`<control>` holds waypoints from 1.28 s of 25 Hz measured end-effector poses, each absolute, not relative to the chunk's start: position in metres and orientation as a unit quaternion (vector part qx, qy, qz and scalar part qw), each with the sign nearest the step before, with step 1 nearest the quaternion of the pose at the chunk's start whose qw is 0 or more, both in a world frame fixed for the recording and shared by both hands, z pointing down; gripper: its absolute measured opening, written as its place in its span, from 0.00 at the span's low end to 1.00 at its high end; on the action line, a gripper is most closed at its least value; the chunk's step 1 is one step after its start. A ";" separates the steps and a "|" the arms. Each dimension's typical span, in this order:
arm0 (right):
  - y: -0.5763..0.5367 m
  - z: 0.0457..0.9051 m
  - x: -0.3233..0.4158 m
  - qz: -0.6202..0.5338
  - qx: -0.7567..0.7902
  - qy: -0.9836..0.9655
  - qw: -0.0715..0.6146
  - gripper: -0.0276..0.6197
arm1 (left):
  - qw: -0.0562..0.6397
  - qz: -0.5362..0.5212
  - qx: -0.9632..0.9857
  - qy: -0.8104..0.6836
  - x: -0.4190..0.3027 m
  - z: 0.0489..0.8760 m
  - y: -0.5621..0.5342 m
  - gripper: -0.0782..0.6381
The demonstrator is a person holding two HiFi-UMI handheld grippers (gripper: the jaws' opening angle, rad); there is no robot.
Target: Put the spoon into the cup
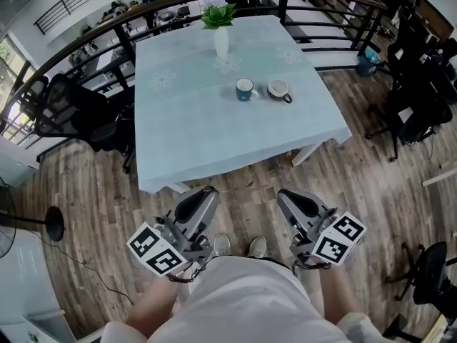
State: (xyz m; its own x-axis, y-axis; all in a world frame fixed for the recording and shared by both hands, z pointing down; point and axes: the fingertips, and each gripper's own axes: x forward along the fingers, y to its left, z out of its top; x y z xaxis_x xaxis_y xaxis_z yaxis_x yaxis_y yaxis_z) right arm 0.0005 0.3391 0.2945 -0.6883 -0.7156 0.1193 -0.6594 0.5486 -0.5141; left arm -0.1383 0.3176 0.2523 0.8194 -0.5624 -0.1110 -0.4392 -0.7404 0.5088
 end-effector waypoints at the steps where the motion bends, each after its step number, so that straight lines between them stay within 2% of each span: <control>1: 0.339 0.294 0.005 -0.270 -0.389 0.879 0.052 0.08 | 0.236 -0.130 0.923 -0.273 -0.134 0.252 0.318 0.18; 19: 0.333 0.308 0.063 -0.276 -0.373 0.884 0.052 0.08 | 0.224 -0.129 0.915 -0.309 -0.090 0.258 0.323 0.18; 32: 0.297 0.322 0.083 -0.283 -0.380 0.879 0.045 0.08 | 0.231 -0.130 0.914 -0.307 -0.073 0.272 0.285 0.18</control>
State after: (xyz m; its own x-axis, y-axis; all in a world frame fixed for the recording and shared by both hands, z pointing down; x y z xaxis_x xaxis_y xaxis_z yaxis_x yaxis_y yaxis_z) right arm 0.0830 0.2972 0.3223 -0.7067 -0.6945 0.1352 -0.6430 0.5506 -0.5323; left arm -0.0733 0.2850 0.2723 0.7781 -0.6210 -0.0948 -0.5011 -0.7045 0.5026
